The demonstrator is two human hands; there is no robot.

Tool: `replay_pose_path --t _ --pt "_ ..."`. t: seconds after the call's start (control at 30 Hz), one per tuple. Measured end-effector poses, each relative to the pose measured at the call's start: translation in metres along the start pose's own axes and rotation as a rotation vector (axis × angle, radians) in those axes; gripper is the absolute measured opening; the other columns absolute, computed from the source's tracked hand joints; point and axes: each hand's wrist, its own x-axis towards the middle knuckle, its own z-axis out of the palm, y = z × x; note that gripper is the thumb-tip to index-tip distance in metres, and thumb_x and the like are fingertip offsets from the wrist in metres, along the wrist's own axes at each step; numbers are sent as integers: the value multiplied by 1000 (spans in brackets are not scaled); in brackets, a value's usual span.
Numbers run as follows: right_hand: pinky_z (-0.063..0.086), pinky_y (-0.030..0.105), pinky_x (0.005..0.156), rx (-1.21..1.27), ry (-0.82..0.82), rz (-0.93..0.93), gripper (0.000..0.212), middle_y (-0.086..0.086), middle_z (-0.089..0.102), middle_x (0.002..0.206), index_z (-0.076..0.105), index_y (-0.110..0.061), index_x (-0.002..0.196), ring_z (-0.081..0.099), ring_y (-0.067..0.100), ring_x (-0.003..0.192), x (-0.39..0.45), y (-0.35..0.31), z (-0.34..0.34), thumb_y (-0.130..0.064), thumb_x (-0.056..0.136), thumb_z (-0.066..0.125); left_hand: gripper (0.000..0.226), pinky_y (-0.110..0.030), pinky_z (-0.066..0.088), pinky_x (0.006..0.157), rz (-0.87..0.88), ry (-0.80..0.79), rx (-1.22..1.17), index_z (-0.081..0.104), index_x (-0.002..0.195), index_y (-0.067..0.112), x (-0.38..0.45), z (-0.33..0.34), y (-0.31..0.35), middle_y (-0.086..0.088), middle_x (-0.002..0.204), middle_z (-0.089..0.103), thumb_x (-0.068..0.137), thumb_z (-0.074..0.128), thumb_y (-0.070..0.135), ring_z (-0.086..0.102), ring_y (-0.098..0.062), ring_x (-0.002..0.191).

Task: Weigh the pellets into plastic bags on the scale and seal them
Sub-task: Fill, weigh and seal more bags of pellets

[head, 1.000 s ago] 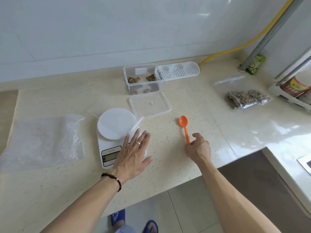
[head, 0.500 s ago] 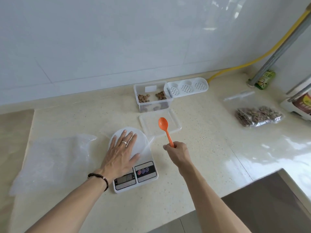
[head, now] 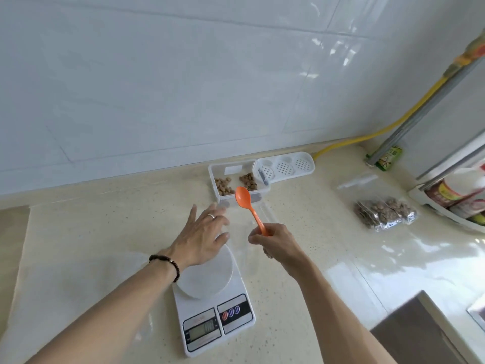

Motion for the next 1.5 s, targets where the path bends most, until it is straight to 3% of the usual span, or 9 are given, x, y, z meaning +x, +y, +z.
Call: replay_pose_path --t 0.13,0.37,0.6,0.9,1.0,1.1,1.17,1.23,1.5 --pt "34 24 53 -21 30 -73 9 0 53 65 73 -10 78 40 12 54 -4 -32 -19 -11 83 66 20 -37 46 94 -43 -46 -447 61 86 18 13 -33 10 4 93 67 98 46 19 63 -13 93" --pt "29 23 46 -24 -86 -111 11 7 69 70 74 -9 92 37 12 50 -7 -64 -33 -7 86 65 21 -23 48 68 -49 -76 -749 63 83 10 10 -73 8 1 68 64 98 49 7 60 -14 66" --pt "24 22 45 -112 -182 -180 12 16 73 75 70 -14 87 30 14 50 -2 -95 -33 -8 89 59 15 -25 47 68 -143 59 -732 65 93 6 -1 -94 6 3 66 62 97 54 15 55 -12 59" --pt "24 23 44 -33 -29 -135 12 17 68 64 67 -6 94 34 12 45 17 -97 -39 0 87 60 23 -23 41 61 -251 222 -409 62 82 26 -12 -90 -26 7 70 59 96 48 16 54 -11 66" --pt "23 23 43 15 10 -117 16 18 69 64 69 -2 94 36 10 42 24 -96 -32 3 85 58 16 -25 43 76 -275 271 -184 61 107 23 -10 -87 -24 6 103 64 97 49 20 60 -17 100" --pt "22 23 42 38 23 -96 17 20 69 65 69 0 94 32 11 42 28 -95 -24 4 83 57 83 -32 31 110 -188 180 -168 29 147 22 -6 -82 -5 2 147 38 81 67 55 34 -19 136" --pt "23 24 43 36 13 -88 16 20 70 66 67 1 95 32 11 42 31 -95 -16 4 82 57 125 -37 13 120 -126 112 -118 6 154 21 2 -75 14 1 157 21 60 74 71 17 -17 145" --pt "24 25 44 33 -15 -89 16 20 71 67 66 0 95 33 12 43 34 -97 -9 3 82 57 136 -43 1 121 -82 152 -51 -8 153 23 12 -63 23 -2 158 16 55 73 74 8 -17 147" --pt "25 23 43 35 -74 -99 7 15 70 69 71 -5 84 33 10 43 58 -93 -12 -11 86 68 77 -32 36 99 -16 464 -245 43 129 27 35 -53 2 12 114 48 63 78 46 48 -8 111"
